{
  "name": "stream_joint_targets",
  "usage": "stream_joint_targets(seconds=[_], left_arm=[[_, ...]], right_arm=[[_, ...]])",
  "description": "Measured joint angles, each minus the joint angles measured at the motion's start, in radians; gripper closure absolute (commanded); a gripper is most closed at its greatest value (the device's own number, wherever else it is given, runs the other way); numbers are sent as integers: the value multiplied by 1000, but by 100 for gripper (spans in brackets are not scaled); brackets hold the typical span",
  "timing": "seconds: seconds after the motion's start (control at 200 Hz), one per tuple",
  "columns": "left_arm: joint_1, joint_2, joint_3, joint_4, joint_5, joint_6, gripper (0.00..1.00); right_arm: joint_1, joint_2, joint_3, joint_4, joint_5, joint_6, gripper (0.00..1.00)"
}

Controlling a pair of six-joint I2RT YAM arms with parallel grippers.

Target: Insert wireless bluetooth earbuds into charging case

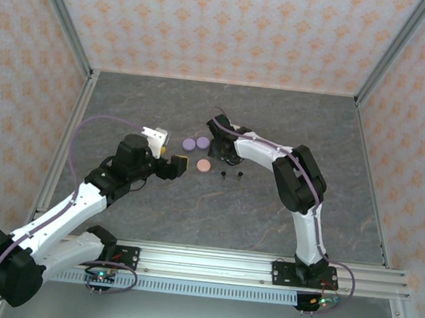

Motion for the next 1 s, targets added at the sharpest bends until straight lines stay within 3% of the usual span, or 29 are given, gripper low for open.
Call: stream_joint_targets(seconds=[0.34, 0.571, 0.726, 1.001], left_arm=[[0, 0, 0, 0, 0, 0, 13], [0, 0, 0, -4, 2, 0, 13], [0, -8, 0, -20, 12, -3, 13], [0, -14, 46, -31, 129, -3, 17]], right_arm=[[2, 13, 23, -19, 14, -15, 53], [2, -49, -69, 39, 18, -96, 54], [2, -249, -245, 122, -16, -233, 54], [2, -759, -524, 314, -215, -573, 55]])
